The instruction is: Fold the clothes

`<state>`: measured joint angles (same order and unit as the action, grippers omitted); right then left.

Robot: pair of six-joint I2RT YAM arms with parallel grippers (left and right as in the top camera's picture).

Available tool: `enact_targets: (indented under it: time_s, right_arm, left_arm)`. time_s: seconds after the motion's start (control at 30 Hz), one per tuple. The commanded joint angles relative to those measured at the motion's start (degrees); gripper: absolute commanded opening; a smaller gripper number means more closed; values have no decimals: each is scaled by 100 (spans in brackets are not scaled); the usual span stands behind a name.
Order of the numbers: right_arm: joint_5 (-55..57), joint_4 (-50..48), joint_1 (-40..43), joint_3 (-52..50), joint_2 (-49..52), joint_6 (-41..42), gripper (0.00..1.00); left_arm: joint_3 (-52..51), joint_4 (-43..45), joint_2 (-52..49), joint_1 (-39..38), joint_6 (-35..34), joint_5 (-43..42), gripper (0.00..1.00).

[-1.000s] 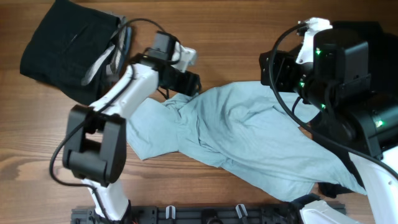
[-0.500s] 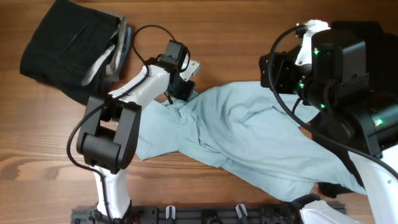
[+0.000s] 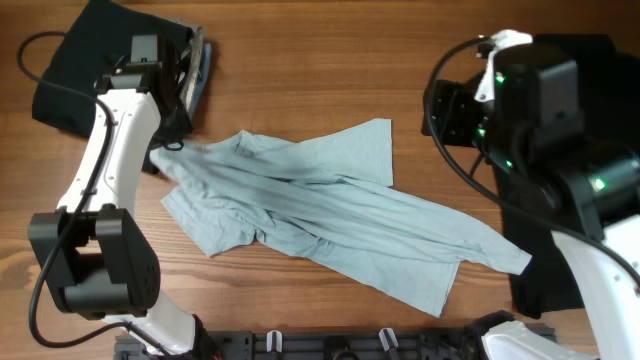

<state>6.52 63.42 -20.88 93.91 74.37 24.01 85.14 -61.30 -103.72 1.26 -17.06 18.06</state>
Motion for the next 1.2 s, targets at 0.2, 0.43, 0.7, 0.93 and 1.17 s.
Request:
enact_targets:
  time_s: [0.2, 0.43, 0.7, 0.93, 1.17]
  right_arm:
    - [162, -9, 28, 22, 374, 22, 78]
    - [164, 96, 28, 22, 376, 17, 79]
    - [166, 109, 28, 22, 376, -2, 79]
    - [319, 83, 31, 22, 376, -2, 79]
    - [728, -98, 31, 20, 387, 0, 80]
  left_arm:
    - [26, 1106, -170, -951, 2114, -2544, 51]
    - [26, 1733, -1292, -1235, 2295, -2138, 60]
    - [26, 1823, -1818, -1233, 2415, -1928, 61]
    - [55, 1523, -2090, -1239, 1991, -1945, 4]
    - [981, 3517, -1895, -1226, 1648, -1928, 4]
